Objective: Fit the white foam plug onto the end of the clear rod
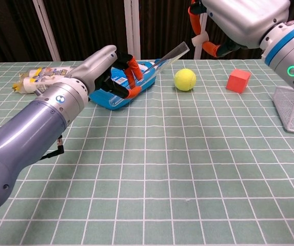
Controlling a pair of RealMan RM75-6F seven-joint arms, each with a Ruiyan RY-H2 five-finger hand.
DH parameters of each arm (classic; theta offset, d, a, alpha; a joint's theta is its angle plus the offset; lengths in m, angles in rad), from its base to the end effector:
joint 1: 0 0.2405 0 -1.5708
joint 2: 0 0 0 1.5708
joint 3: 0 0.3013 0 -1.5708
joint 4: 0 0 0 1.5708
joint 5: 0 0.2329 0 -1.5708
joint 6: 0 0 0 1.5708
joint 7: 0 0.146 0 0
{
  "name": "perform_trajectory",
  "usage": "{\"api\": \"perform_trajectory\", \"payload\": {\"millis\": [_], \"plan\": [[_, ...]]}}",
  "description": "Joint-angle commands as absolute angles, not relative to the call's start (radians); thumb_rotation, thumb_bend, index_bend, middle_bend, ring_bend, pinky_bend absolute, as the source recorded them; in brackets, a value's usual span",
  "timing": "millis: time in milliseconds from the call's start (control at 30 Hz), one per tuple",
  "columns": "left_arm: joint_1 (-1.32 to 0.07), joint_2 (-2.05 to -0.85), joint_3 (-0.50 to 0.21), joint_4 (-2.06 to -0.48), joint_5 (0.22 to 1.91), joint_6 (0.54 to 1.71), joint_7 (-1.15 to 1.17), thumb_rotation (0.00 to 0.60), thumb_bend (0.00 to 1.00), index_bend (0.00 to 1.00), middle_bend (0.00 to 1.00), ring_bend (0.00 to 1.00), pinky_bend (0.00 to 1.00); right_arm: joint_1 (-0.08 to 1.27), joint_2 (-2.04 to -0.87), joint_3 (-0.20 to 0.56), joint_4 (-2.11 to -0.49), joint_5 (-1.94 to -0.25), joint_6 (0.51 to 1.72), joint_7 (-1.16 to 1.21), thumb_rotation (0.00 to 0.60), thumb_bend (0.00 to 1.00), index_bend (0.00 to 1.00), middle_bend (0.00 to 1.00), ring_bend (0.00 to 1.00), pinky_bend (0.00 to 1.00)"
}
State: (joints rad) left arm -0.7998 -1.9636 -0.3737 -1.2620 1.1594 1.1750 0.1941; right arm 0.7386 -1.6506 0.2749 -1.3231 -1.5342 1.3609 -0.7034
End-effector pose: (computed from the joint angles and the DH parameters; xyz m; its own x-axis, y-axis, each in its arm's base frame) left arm -0.0810 0.3840 -0.1094 -0.0015 0.1201 0.9928 0.9505 -0.3084 0.0388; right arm -0.1224 -0.3904 0.0059 0.5723 0.4914 0.6566 -0.5582 -0.3531 0.7508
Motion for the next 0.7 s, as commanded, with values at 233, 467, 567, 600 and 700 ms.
{"api": "perform_trajectory", "payload": {"millis": [233,467,567,600,700], "plan": [[-0.804,-1.970,-0.376,-1.249,1.162,1.175,0.186,0.600,0.67,0.57,0.59,0.14,0.01,0.737,-1.652,0.269,-1.324,-1.531,1.361,-0.705,0.600,0.39,0.60,0.32,0.14,0.02],[-0.806,-1.975,-0.376,-1.250,1.163,1.175,0.185,0.600,0.67,0.57,0.59,0.14,0.01,0.736,-1.653,0.267,-1.331,-1.530,1.364,-0.711,0.600,0.39,0.60,0.32,0.14,0.02],[-0.807,-1.977,-0.376,-1.253,1.163,1.176,0.186,0.600,0.67,0.57,0.59,0.14,0.01,0.737,-1.653,0.267,-1.334,-1.530,1.364,-0.714,0.600,0.39,0.60,0.32,0.14,0.02],[-0.807,-1.978,-0.376,-1.254,1.163,1.177,0.187,0.600,0.67,0.57,0.59,0.14,0.01,0.737,-1.653,0.267,-1.335,-1.530,1.364,-0.715,0.600,0.39,0.60,0.32,0.14,0.02],[-0.808,-1.980,-0.378,-1.256,1.164,1.180,0.188,0.600,0.67,0.57,0.59,0.14,0.01,0.738,-1.652,0.267,-1.339,-1.531,1.364,-0.717,0.600,0.39,0.60,0.32,0.14,0.02]]}}
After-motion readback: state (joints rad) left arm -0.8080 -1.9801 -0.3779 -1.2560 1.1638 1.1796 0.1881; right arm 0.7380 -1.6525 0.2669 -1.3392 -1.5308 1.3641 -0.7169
